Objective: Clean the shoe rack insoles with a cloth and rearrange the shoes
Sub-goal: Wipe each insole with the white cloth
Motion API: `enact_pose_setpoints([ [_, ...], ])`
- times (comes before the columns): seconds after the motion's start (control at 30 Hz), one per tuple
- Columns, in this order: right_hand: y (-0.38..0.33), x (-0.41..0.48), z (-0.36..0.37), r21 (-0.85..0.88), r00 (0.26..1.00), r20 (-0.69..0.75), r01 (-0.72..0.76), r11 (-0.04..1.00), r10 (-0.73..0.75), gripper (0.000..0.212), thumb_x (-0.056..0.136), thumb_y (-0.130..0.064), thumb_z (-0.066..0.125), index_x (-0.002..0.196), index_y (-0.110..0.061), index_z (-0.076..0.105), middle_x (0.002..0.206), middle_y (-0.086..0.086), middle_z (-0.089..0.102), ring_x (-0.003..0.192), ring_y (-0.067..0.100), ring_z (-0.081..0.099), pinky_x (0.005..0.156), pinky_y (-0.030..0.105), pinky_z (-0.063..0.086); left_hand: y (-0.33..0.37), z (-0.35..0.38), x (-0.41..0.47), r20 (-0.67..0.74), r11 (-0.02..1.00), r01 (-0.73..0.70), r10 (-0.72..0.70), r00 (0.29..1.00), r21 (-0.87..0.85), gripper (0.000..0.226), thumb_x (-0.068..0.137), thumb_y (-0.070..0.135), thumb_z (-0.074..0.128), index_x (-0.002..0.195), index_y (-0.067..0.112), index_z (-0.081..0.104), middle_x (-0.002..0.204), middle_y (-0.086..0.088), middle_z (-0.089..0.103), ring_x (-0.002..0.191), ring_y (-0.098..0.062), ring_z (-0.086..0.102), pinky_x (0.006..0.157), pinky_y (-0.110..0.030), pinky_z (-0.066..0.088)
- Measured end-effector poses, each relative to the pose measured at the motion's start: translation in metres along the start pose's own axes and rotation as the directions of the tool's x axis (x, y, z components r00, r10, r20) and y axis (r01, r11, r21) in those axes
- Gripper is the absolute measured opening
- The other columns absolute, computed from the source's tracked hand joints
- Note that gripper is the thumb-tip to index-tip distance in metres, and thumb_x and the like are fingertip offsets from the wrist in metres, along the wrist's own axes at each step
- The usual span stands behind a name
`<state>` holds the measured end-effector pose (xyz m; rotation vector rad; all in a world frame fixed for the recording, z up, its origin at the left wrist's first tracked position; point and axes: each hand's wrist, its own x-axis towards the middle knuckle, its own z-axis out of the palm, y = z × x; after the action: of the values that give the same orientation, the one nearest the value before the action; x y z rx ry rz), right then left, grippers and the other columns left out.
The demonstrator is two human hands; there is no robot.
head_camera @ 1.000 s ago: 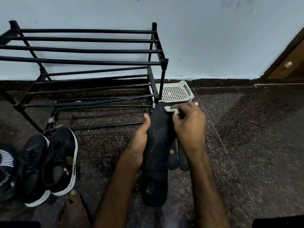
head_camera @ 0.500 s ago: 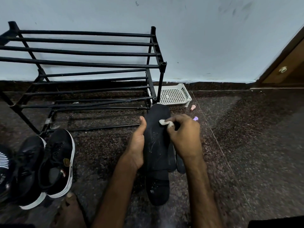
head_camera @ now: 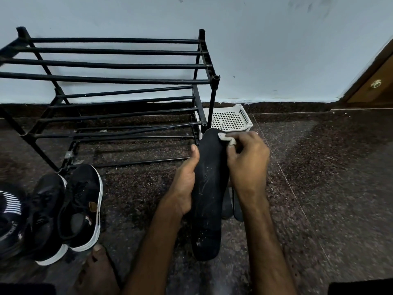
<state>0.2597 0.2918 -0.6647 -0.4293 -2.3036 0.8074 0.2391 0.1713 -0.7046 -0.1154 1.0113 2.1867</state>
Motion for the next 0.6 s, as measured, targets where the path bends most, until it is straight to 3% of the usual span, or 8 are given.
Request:
enact_pose_setpoints([
  [0.07,-0.006,0.003,0.002,0.022,0.995,0.066,0.075,0.997,-0.076,0.020,0.087,-0.003,0.066,0.103,-0.010,0.074,0.098,0.001,0.065,0.086,0.011,0.059,0.085,0.026,0.051,-0.002,0.001,0.001,0.001,1.000,0.014,-0.014,1.000,0.024,0.065,0.095,0.060,0.039,0.125,0.008,0.064,0.117,-0.018,0.069,0.098,-0.027,0.070,0.079,-0.036,0.059],
  [0.13,-0.005,0.003,0.002,0.069,0.948,0.271,0.151,0.986,-0.164,0.021,0.085,-0.002,0.066,0.101,-0.012,0.075,0.098,0.001,0.066,0.088,0.011,0.060,0.086,0.023,0.047,-0.003,-0.001,0.004,-0.014,1.000,0.024,-0.023,1.000,0.010,0.067,0.093,0.063,0.039,0.123,0.009,0.065,0.111,-0.019,0.070,0.095,-0.028,0.070,0.076,-0.036,0.059],
  [0.2,0.003,-0.001,0.000,0.072,0.887,0.433,0.141,0.987,-0.158,0.021,0.083,-0.004,0.067,0.097,-0.016,0.077,0.096,0.000,0.068,0.089,0.013,0.063,0.086,0.028,0.049,-0.003,-0.007,0.006,-0.045,1.000,0.018,-0.017,0.999,0.010,0.068,0.094,0.064,0.038,0.120,0.009,0.067,0.106,-0.018,0.072,0.089,-0.028,0.071,0.070,-0.036,0.059],
  [0.27,0.010,-0.004,-0.002,0.014,0.925,0.372,0.076,0.997,-0.076,0.020,0.083,-0.005,0.066,0.096,-0.016,0.077,0.096,-0.001,0.067,0.088,0.014,0.063,0.086,0.032,0.051,-0.001,-0.012,0.005,-0.063,1.000,-0.003,0.005,0.998,0.031,0.067,0.095,0.062,0.038,0.120,0.008,0.067,0.110,-0.018,0.071,0.091,-0.028,0.071,0.073,-0.036,0.059],
  [0.4,0.001,0.002,0.000,-0.057,0.999,0.053,0.002,0.998,0.001,0.020,0.087,-0.006,0.065,0.105,-0.011,0.074,0.101,0.003,0.065,0.085,0.011,0.056,0.087,0.029,0.050,-0.003,-0.010,0.003,-0.041,0.993,-0.006,0.011,0.999,0.119,0.063,0.096,0.057,0.041,0.126,0.006,0.064,0.121,-0.020,0.067,0.103,-0.029,0.068,0.088,-0.041,0.055],
  [0.43,-0.004,0.005,0.003,-0.026,0.996,0.075,0.044,0.999,-0.042,0.020,0.087,-0.006,0.065,0.105,-0.011,0.073,0.100,0.003,0.064,0.084,0.010,0.055,0.085,0.024,0.047,-0.004,-0.008,0.004,-0.040,0.993,-0.010,0.015,0.999,0.117,0.062,0.097,0.056,0.040,0.127,0.007,0.063,0.120,-0.019,0.068,0.102,-0.029,0.068,0.087,-0.040,0.056],
  [0.5,-0.010,0.005,0.008,0.050,0.953,0.259,0.148,0.988,-0.156,0.020,0.086,-0.005,0.066,0.103,-0.012,0.075,0.098,0.001,0.065,0.086,0.010,0.057,0.083,0.018,0.043,-0.006,-0.006,0.006,-0.050,0.998,-0.020,0.022,0.998,0.052,0.062,0.095,0.057,0.042,0.127,0.008,0.062,0.116,-0.019,0.068,0.101,-0.029,0.069,0.083,-0.039,0.058],
  [0.6,0.000,-0.004,0.006,0.063,0.886,0.439,0.136,0.989,-0.150,0.022,0.084,-0.003,0.066,0.098,-0.016,0.077,0.098,0.001,0.066,0.089,0.013,0.062,0.086,0.026,0.050,-0.003,-0.011,0.006,-0.068,0.999,0.006,-0.008,0.998,-0.038,0.067,0.094,0.062,0.038,0.121,0.008,0.065,0.110,-0.019,0.070,0.094,-0.029,0.071,0.074,-0.037,0.059],
])
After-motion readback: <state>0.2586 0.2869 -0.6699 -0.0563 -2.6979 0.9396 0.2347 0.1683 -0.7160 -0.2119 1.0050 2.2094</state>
